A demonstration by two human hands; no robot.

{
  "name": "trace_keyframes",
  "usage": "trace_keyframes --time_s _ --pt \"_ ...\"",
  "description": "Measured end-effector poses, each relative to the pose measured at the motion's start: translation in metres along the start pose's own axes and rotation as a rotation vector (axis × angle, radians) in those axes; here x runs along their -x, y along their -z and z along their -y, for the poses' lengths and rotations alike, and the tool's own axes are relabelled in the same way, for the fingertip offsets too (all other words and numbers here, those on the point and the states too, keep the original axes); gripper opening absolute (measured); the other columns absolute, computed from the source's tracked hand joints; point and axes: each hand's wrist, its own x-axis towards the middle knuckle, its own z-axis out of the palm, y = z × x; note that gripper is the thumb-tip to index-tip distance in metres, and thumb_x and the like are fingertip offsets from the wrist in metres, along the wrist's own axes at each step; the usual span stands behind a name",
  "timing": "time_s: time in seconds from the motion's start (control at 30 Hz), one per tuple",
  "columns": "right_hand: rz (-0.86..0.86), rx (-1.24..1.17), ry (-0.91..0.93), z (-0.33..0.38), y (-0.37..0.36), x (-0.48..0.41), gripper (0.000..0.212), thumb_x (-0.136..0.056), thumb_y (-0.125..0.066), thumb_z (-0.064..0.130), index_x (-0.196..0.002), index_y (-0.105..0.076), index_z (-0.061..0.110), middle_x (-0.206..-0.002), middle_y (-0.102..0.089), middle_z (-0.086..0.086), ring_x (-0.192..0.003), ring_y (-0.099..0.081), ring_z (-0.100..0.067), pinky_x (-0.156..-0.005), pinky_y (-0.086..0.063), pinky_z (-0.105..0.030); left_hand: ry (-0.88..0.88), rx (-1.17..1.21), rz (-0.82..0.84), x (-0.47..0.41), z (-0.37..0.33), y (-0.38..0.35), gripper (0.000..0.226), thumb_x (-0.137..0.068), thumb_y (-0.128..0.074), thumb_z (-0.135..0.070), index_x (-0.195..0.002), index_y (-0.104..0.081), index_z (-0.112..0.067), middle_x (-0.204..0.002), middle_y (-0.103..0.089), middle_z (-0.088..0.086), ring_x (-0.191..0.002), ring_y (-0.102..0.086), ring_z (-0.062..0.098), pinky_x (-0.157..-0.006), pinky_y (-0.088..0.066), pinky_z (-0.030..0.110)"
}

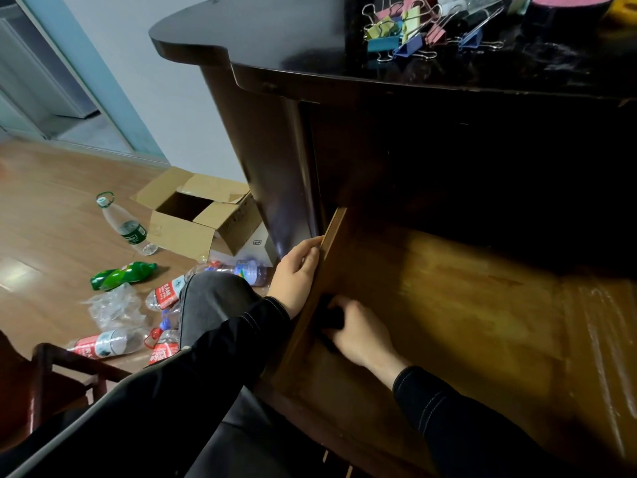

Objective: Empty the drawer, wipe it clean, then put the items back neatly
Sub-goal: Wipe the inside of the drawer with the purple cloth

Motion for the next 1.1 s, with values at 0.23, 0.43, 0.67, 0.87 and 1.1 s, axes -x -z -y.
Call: trace_keyframes --time_s 0.23,0.43,0.67,0.87,1.1 --pt "-0.105 -0.343 0.05 0.007 0.027 -0.011 0.021 -0.084 -0.076 0.027 -0.101 -0.066 0.033 -0.1 -0.067 0.015 -0.094 -0.064 -0.01 -0.079 -0.058 -0.032 0.016 0.032 0.013 0.0 0.0 0.0 0.031 -0.107 -0.042 -0.023 -0.131 -0.061 -0.025 -0.118 -0.068 -0.001 -0.114 -0.06 0.012 -0.106 -0.044 0.039" --pt "0.059 -0.278 -0.058 0.002 0.012 -0.003 0.025 -0.087 -0.075 0.021 -0.104 -0.062 0.033 -0.108 -0.068 0.009 -0.109 -0.064 -0.02 -0.096 -0.054 -0.041 0.037 0.017 0.053 0.007 -0.005 0.004 0.034 -0.108 -0.039 -0.027 -0.135 -0.058 -0.024 -0.12 -0.066 -0.004 -0.113 -0.058 0.01 -0.098 -0.044 0.024" --pt "-0.058 -0.368 0.102 0.011 0.023 0.002 0.024 -0.079 -0.078 0.033 -0.099 -0.065 0.036 -0.097 -0.068 0.017 -0.092 -0.065 -0.008 -0.078 -0.057 -0.033 0.1 0.027 0.118 0.036 0.017 0.016 0.032 -0.108 -0.037 -0.03 -0.125 -0.061 -0.021 -0.118 -0.067 0.0 -0.114 -0.059 0.015 -0.105 -0.041 0.033" --pt "0.028 -0.28 0.019 0.01 0.025 -0.002 0.025 -0.085 -0.077 0.02 -0.107 -0.066 0.026 -0.106 -0.07 0.005 -0.101 -0.065 -0.02 -0.088 -0.057 -0.041 0.099 -0.007 0.111 0.038 0.013 0.017 0.031 -0.108 -0.035 -0.033 -0.121 -0.062 -0.025 -0.111 -0.067 -0.004 -0.106 -0.06 0.009 -0.102 -0.043 0.032" --pt "-0.002 -0.205 0.105 0.012 0.017 0.008 0.027 -0.084 -0.076 0.024 -0.105 -0.062 0.032 -0.108 -0.068 0.009 -0.099 -0.065 -0.016 -0.081 -0.057 -0.037 0.091 -0.003 0.103 0.039 0.007 0.017 0.033 -0.108 -0.036 -0.029 -0.123 -0.062 -0.014 -0.113 -0.066 0.003 -0.105 -0.06 0.013 -0.094 -0.042 0.021"
